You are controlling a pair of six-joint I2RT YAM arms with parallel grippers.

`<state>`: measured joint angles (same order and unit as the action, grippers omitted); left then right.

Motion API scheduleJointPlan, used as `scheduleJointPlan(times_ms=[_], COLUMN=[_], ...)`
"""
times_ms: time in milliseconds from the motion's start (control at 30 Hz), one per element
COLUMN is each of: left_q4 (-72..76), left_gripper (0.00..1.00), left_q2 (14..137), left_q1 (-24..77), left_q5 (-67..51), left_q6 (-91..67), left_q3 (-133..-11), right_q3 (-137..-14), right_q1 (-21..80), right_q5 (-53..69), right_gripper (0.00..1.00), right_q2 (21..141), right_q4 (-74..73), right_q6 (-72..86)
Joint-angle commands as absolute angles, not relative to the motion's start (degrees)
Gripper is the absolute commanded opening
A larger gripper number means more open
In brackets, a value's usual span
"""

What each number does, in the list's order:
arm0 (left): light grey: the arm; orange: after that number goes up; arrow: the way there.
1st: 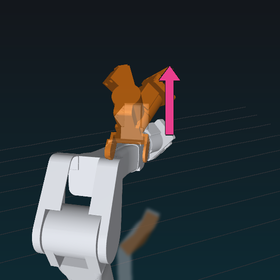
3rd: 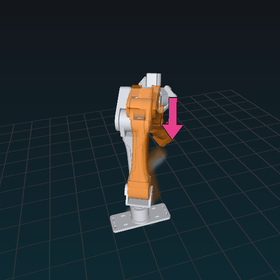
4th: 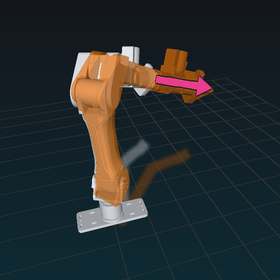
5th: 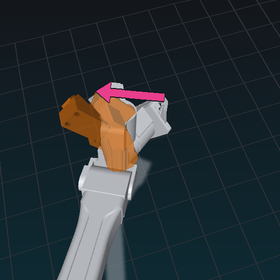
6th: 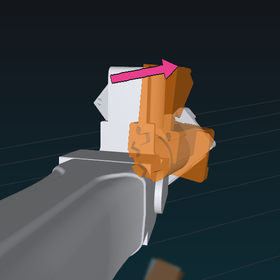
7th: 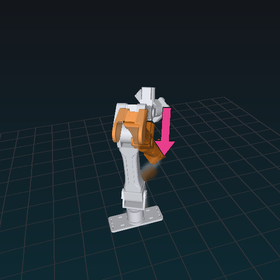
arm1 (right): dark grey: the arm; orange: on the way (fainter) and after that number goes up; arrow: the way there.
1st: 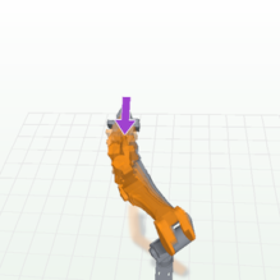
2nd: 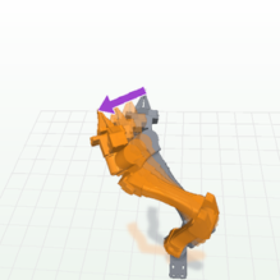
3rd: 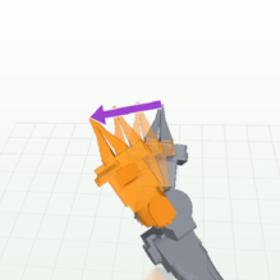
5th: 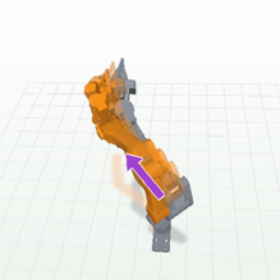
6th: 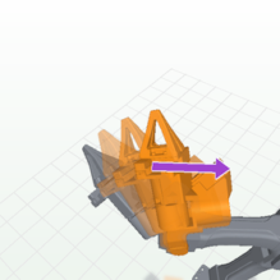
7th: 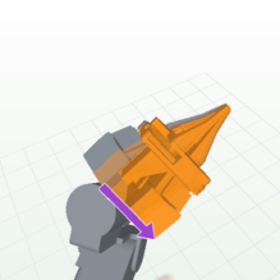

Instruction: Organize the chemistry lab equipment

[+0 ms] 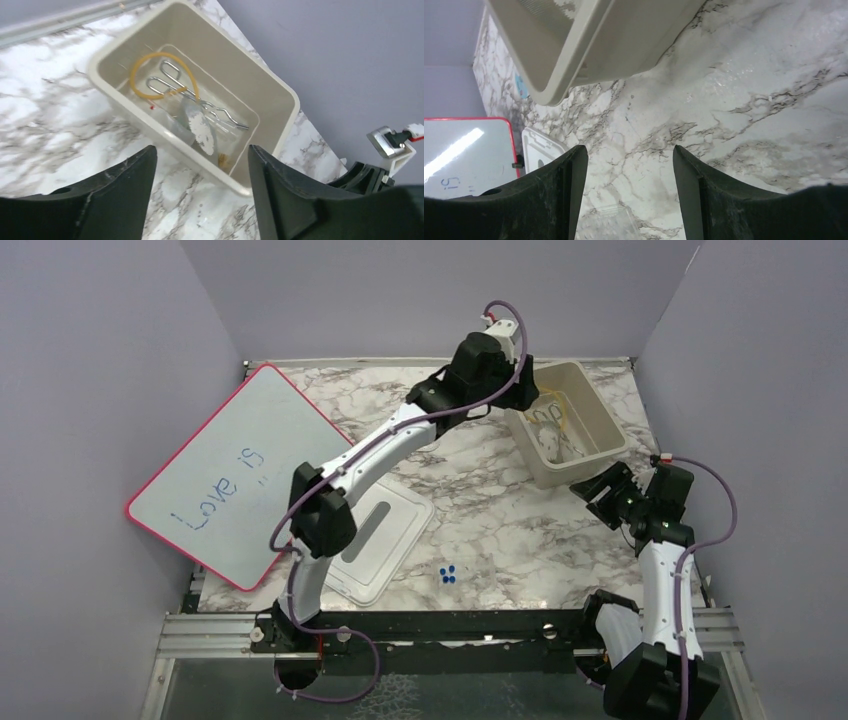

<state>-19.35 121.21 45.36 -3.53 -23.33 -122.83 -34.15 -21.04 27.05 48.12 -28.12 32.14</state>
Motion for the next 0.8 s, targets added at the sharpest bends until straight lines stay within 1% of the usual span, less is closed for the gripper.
scheduleJointPlan(times_ms=[0,167,300,367,500,567,633,767], left_q4=[-23.7,-29.3,-33.5,-35.2,-37.1,-37.1,-37.2,-37.5], left_gripper=[0.76,0.87,0.88,0.84,0.66,0.60,0.57,0.56], left_q2=[110.4,101.4,94.8,91.9,88.0,87.9,88.6,90.9], left_q1=[44.1,44.0,44.0,44.0,43.9,43.9,44.0,43.9], left_q5=[1.0,2.1,1.4,1.1,0.6,0.4,0.2,0.5], left_q6=[-17.3,-14.4,-12.4,-12.2,-13.9,-14.9,-14.9,-13.0], left_q3=[-112.2,-96.9,-83.6,-77.8,-68.9,-65.3,-63.0,-61.2], right_q3=[-35.8,-38.3,-38.1,-37.7,-37.0,-36.8,-37.2,-38.2], right_q1=[-20.6,-20.5,-20.4,-20.3,-20.0,-19.7,-19.4,-19.1], right_q5=[32.1,31.9,32.1,32.7,34.1,34.8,34.8,34.1], right_gripper=[0.67,0.64,0.63,0.62,0.60,0.58,0.57,0.57], right_q2=[45.3,44.0,43.5,43.6,44.4,44.4,44.4,44.4], right_q4=[-27.0,-29.0,-28.7,-28.1,-27.2,-26.6,-26.8,-27.5], right_q6=[29.9,29.6,29.9,30.0,29.7,29.6,29.4,28.8])
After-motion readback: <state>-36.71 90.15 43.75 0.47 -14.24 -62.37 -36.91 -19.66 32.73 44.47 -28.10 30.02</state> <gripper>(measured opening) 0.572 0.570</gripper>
